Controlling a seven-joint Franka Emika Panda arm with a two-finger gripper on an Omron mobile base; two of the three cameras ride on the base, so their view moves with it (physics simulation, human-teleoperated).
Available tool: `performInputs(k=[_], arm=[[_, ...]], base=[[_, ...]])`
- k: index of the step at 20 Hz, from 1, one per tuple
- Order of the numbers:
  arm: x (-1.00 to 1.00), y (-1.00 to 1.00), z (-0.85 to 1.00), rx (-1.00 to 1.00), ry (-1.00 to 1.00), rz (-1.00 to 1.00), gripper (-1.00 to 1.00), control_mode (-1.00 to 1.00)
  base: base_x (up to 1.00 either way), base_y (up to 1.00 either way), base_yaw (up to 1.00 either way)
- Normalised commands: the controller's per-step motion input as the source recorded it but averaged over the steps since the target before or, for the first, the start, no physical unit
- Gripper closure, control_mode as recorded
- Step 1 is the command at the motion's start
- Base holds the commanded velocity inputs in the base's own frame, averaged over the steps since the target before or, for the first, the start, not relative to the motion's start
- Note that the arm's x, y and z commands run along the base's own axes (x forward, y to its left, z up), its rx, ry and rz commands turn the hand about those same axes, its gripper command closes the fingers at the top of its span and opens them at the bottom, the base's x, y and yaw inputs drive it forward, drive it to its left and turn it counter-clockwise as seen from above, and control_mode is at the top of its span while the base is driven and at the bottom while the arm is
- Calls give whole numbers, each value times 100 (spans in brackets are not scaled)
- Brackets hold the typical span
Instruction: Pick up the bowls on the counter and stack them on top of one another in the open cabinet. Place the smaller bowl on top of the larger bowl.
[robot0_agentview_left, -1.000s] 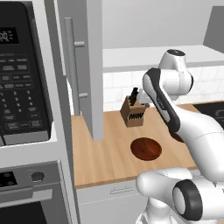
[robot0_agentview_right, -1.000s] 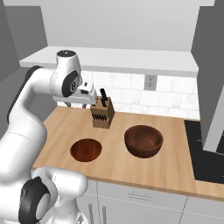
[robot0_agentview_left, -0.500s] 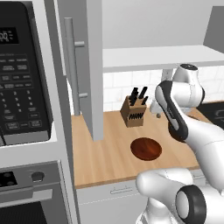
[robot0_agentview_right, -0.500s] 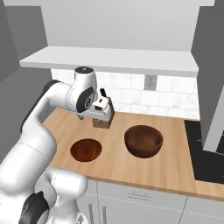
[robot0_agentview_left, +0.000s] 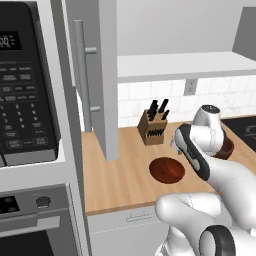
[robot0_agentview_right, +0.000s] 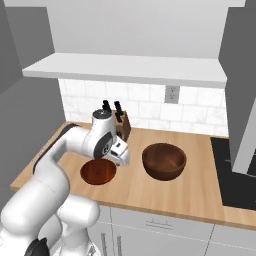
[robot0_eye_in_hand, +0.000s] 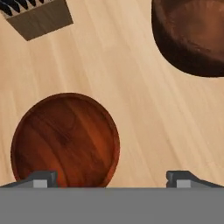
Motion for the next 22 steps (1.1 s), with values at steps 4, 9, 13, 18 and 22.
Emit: performInputs(k=[4,9,13,18,22], arm=[[44,2,-69,4,1,-11,-100,-100],[38,0,-70,8,11,-2,-100,-100],[5,0,-39,4,2,0,-100,-100],[1,0,-22,1,0,0,-100,-100],[8,0,-46,0,1,0,-100,-100]], base=[[0,0,0],[0,0,0],[0,0,0],[0,0,0],[0,0,0]])
